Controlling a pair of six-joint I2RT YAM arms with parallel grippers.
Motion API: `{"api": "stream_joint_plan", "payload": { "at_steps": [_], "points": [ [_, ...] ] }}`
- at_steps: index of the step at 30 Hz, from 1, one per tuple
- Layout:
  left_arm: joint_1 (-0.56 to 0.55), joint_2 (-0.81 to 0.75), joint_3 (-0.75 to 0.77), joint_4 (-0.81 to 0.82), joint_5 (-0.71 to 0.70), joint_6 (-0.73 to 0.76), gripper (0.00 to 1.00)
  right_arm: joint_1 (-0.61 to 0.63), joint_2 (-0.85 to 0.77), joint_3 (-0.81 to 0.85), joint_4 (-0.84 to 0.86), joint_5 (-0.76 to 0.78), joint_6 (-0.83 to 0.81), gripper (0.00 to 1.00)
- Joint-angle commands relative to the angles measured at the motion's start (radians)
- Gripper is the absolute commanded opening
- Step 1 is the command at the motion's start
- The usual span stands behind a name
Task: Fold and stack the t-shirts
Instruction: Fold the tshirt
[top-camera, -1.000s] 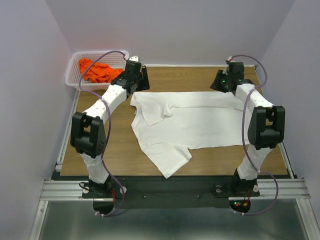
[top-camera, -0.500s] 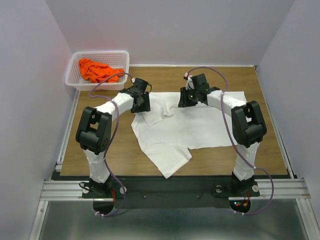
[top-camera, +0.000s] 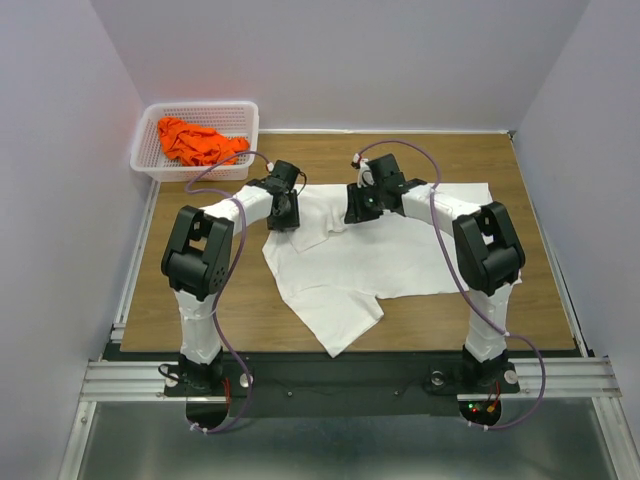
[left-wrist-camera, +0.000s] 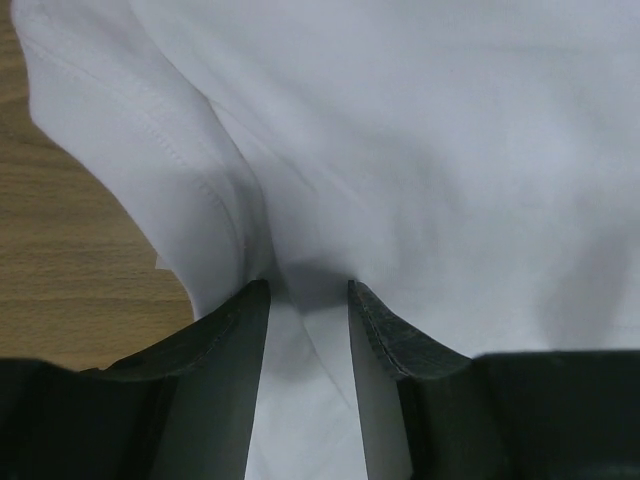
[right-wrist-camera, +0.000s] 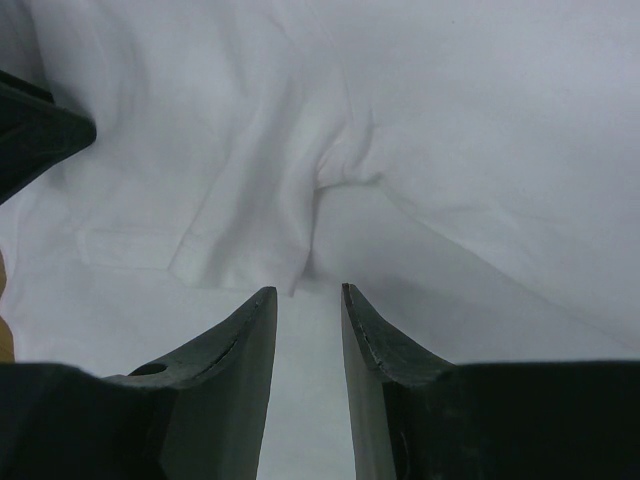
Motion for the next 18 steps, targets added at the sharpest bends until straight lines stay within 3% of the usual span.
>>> {"api": "stream_joint_plan", "payload": {
  "at_steps": [1,18],
  "points": [
    [-0.004,0.008,0.05,-0.013,0.005,0.011,0.45,-0.002,0.009,0.048,0.023,-0.002,-0.014,0.38],
    [-0.004,-0.027,0.079,-0.05,0.003,0.034,0.0,0.0,0.009,0.051,0.023,-0.028,-0.017,0.38]
  ]
}}
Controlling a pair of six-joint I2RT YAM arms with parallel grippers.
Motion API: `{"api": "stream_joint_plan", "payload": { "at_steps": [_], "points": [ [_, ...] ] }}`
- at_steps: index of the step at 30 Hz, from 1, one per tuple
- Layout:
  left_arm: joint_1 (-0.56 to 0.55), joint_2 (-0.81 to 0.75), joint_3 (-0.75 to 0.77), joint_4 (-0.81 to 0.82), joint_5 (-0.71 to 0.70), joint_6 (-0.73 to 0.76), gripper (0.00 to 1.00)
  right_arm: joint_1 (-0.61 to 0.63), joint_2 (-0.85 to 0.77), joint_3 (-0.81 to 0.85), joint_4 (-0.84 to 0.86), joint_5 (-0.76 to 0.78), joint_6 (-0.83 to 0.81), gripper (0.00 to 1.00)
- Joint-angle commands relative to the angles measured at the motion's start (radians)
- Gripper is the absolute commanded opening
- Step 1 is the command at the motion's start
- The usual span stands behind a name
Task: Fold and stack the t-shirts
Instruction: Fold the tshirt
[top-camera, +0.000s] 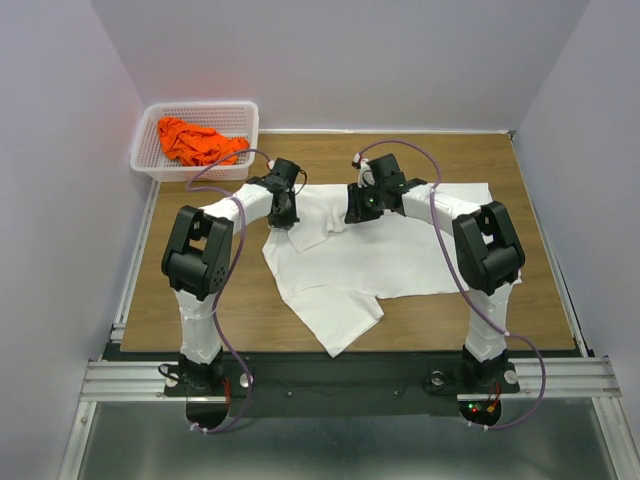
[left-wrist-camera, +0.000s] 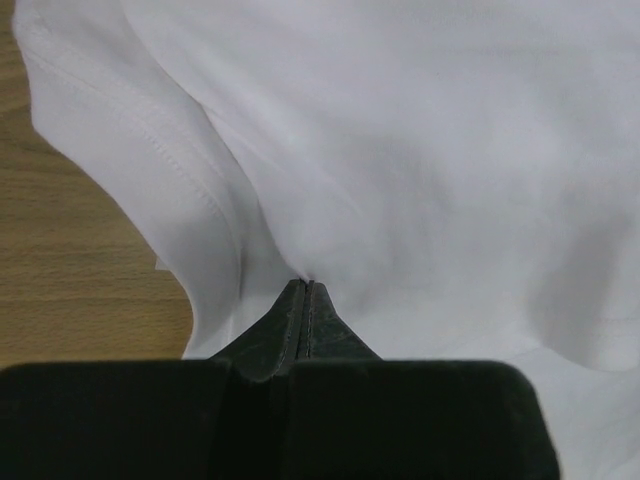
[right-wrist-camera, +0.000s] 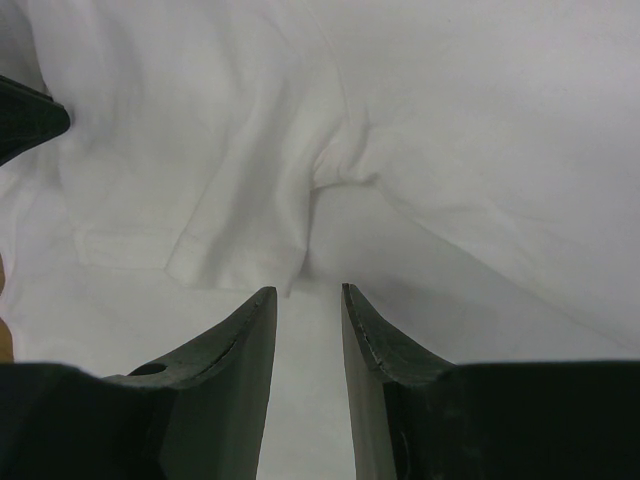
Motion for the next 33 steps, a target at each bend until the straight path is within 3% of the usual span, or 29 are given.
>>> {"api": "stream_joint_plan", "payload": {
  "at_steps": [1,33],
  "points": [
    [-0.004,-0.038,0.062,-0.036,-0.017,0.026,0.0,0.001,0.001,0.047,0.022,-0.031,-0.021,0.38],
    [-0.003,-0.011,0.206,-0.283,-0.094,0.135,0.0,0.058,-0.013,0.02,0.013,-0.083,-0.089,0.39]
  ]
}}
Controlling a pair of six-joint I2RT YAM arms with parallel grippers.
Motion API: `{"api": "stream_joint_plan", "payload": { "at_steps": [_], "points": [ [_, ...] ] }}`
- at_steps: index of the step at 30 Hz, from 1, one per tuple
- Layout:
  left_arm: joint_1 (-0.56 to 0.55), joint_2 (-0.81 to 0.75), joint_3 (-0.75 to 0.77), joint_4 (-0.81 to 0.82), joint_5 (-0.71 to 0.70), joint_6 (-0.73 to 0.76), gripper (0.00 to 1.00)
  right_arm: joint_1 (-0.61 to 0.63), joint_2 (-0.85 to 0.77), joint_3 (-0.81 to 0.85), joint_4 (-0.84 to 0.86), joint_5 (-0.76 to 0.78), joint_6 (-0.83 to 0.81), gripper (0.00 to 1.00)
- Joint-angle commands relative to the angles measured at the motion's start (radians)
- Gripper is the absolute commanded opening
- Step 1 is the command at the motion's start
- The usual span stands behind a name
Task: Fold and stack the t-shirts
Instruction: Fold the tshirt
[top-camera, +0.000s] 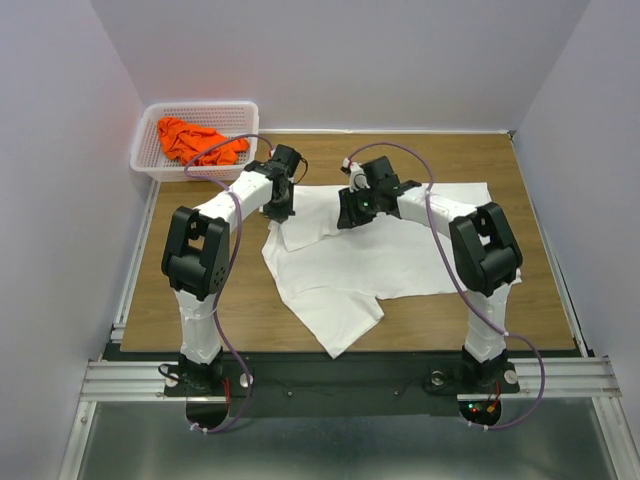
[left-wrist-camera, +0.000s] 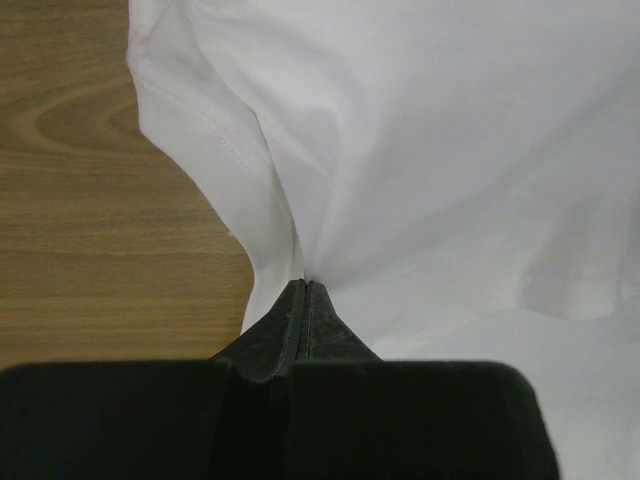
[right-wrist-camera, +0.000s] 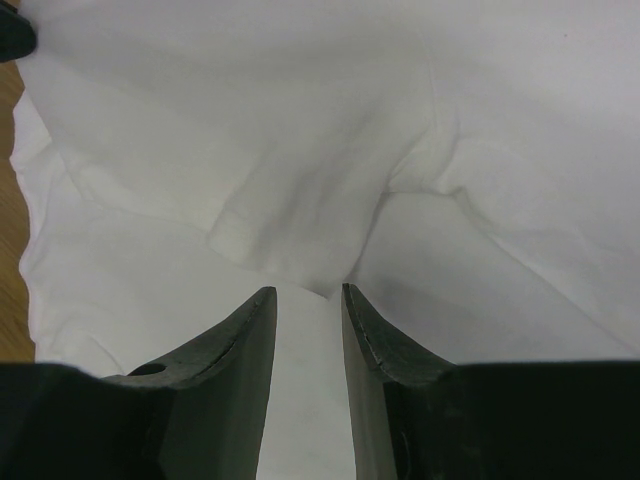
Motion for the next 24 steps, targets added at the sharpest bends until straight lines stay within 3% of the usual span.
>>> {"api": "stream_joint_plan", "payload": {
  "at_steps": [1,10,13,20,24],
  "points": [
    [-0.003,-0.007,0.046,-0.059,-0.032,0.027,0.0,0.032,-0.009,0.023,0.014,-0.002,-0.026,0.38],
    [-0.003,0.019,0.059,-0.065,-0.071,0.035,0.01,0.064,0.02,0.022,0.012,0.031,-0.026,0.38],
    [-0.003,0.026,0.056,-0.056,-0.068,0.026,0.09,0.064,0.009,0.008,0.011,0.073,-0.017,0.38],
    [-0.003,-0.041,-0.011,-0.025,-0.08,0.004,0.61,0.002,-0.092,-0.055,-0.029,0.278,-0.003,0.38],
    [-0.003,-0.095,-0.065,-0.007,-0.029,-0.01,0.68,-0.124,-0.167,-0.111,-0.039,0.309,0.049,0.38]
  ]
}}
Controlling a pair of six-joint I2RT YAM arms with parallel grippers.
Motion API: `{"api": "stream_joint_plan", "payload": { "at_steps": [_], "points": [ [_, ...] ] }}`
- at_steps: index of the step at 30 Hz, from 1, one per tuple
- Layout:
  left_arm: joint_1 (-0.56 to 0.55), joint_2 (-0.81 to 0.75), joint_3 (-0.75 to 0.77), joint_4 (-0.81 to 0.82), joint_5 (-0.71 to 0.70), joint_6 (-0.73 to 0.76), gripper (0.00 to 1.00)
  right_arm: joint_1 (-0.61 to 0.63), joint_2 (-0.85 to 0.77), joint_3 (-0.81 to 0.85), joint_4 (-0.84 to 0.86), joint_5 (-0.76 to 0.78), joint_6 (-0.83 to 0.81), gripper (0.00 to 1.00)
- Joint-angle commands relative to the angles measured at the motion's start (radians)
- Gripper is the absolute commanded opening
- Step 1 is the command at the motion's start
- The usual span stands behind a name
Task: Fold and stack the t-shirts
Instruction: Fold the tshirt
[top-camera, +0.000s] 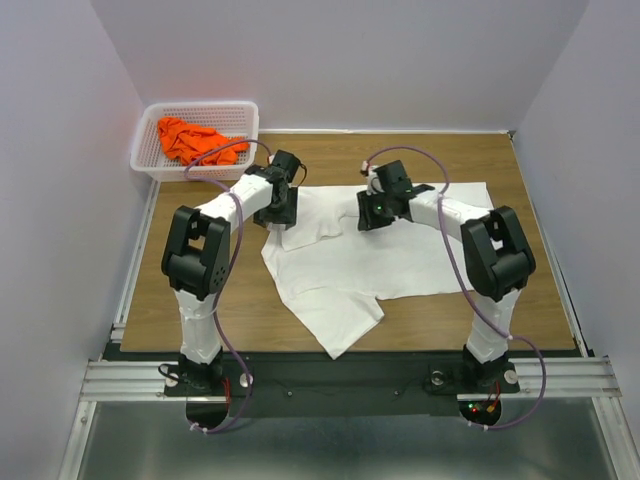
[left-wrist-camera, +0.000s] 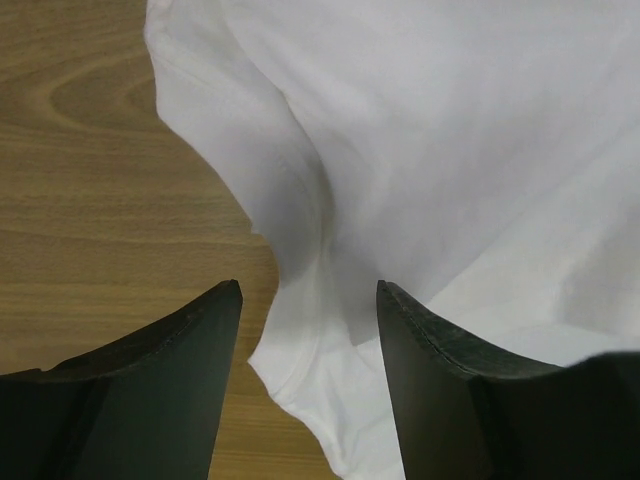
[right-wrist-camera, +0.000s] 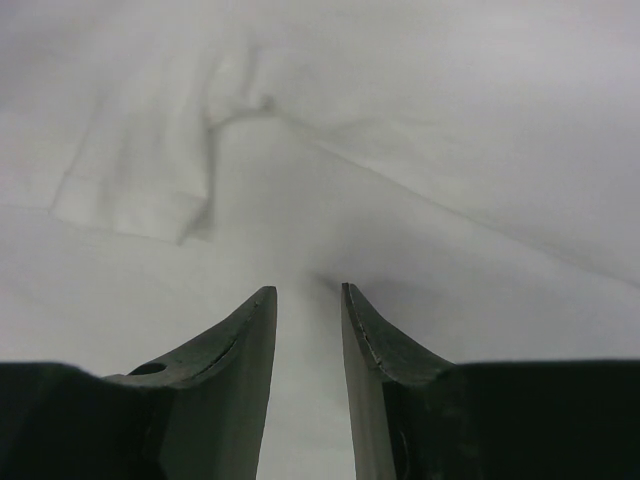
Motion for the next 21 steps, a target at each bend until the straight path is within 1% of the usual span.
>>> {"api": "stream_joint_plan", "payload": {
  "at_steps": [1,3,6,7,8,11,15,16,18,19,21],
  "points": [
    [-0.003,-0.123,-0.061,0.025,0.043,-0.02,0.68,-0.133,-0.126,-0.036,-0.009,0.067,0.049,0.38],
    [-0.004,-0.142,-0.102,0.04,0.098,-0.032,0.68,-0.149,-0.144,-0.041,-0.012,0.044,0.046,0.38],
    [-0.007,-0.156,-0.143,0.068,0.143,-0.041,0.68,-0.149,-0.134,-0.033,-0.017,-0.066,0.054,0.38],
    [-0.007,-0.159,-0.151,0.079,0.152,-0.047,0.68,-0.147,-0.128,-0.03,-0.014,-0.135,0.083,0.38],
    [-0.009,-0.165,-0.163,0.086,0.164,-0.05,0.68,-0.146,-0.12,-0.027,-0.011,-0.164,0.103,0.38],
    [-0.01,-0.177,-0.177,0.108,0.177,-0.061,0.68,-0.109,-0.077,-0.004,0.008,-0.203,0.17,0.4],
    [-0.01,-0.2,-0.208,0.148,0.178,-0.07,0.72,-0.069,-0.039,0.01,0.087,-0.249,0.316,0.42],
    [-0.009,-0.199,-0.211,0.152,0.178,-0.072,0.72,-0.065,-0.029,0.008,0.109,-0.267,0.39,0.42],
    [-0.01,-0.185,-0.214,0.157,0.178,-0.073,0.72,-0.061,-0.005,0.002,0.161,-0.278,0.487,0.43],
    [-0.01,-0.185,-0.216,0.168,0.206,-0.075,0.72,-0.057,0.001,-0.001,0.173,-0.277,0.511,0.43],
    [-0.01,-0.179,-0.216,0.174,0.206,-0.075,0.71,-0.048,0.018,-0.004,0.198,-0.278,0.549,0.43]
  ]
}}
